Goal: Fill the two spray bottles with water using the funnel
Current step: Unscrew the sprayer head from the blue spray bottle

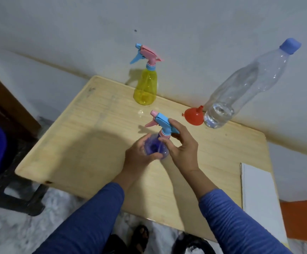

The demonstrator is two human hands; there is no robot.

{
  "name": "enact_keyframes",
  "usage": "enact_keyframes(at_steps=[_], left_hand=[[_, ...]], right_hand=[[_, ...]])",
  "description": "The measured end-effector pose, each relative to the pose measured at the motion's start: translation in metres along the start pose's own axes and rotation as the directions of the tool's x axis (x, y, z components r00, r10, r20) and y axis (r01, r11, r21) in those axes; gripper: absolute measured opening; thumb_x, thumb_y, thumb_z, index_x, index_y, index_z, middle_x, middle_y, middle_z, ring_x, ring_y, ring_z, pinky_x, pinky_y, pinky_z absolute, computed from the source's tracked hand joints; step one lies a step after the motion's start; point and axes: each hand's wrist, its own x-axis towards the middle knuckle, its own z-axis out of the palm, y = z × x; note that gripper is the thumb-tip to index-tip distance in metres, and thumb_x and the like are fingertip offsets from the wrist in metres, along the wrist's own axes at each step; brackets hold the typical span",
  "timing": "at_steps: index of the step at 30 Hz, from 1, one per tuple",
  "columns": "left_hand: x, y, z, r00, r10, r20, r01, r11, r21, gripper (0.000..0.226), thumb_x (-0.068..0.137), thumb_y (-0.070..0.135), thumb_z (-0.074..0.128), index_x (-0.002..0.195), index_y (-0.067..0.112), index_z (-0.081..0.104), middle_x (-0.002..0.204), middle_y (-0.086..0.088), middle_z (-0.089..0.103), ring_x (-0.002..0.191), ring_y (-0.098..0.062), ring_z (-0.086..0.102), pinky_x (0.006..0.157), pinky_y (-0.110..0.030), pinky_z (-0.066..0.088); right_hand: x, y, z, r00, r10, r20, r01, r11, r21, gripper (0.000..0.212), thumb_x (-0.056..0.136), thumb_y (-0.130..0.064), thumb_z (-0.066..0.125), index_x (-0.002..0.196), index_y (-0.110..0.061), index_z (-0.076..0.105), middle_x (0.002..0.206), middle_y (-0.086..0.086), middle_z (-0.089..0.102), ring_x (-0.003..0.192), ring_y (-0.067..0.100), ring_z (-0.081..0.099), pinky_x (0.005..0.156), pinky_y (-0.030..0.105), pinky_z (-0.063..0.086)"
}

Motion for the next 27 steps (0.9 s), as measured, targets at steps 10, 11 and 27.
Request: enact_keyframes(at_steps=[10,11,27], left_hand=[[0.005,-0.013,-0.002,1.000,0.015,0.020,-0.015,1.000,-0.018,0.087,0.047,0.059,0.075,0.127,0.031,0.053,0.118,0.009,0.065,0.108,-0.009,0.062,0.094,-0.032,0.052],[0.006,-0.014,-0.003,1.000,0.014,0.026,-0.014,1.000,-0.012,0.088,0.047,0.060,0.076,0.127,0.032,0.053,0.119,0.008,0.065,0.108,-0.009,0.062,0.095,-0.035,0.051],[0.014,-0.016,-0.007,0.989,0.040,0.140,-0.035,0.999,-0.037,0.095,0.048,0.066,0.078,0.131,0.030,0.051,0.123,0.012,0.062,0.111,-0.005,0.060,0.089,-0.016,0.050]], right_hand=[[0.003,0.004,-0.005,0.996,-0.042,0.084,0.037,0.998,0.058,0.053,0.083,0.003,0.065,0.123,-0.029,0.050,0.114,-0.031,0.054,0.106,-0.005,0.057,0.091,0.020,0.050],[0.003,0.003,-0.007,0.992,-0.042,0.117,0.035,0.997,0.065,0.053,0.084,0.002,0.063,0.124,-0.030,0.048,0.115,-0.034,0.052,0.107,-0.004,0.057,0.093,0.020,0.049],[0.013,0.004,-0.021,0.955,-0.130,0.265,0.148,0.988,-0.048,0.059,0.082,-0.019,0.069,0.134,-0.034,0.042,0.108,-0.002,0.059,0.095,0.003,0.052,0.085,0.023,0.049]])
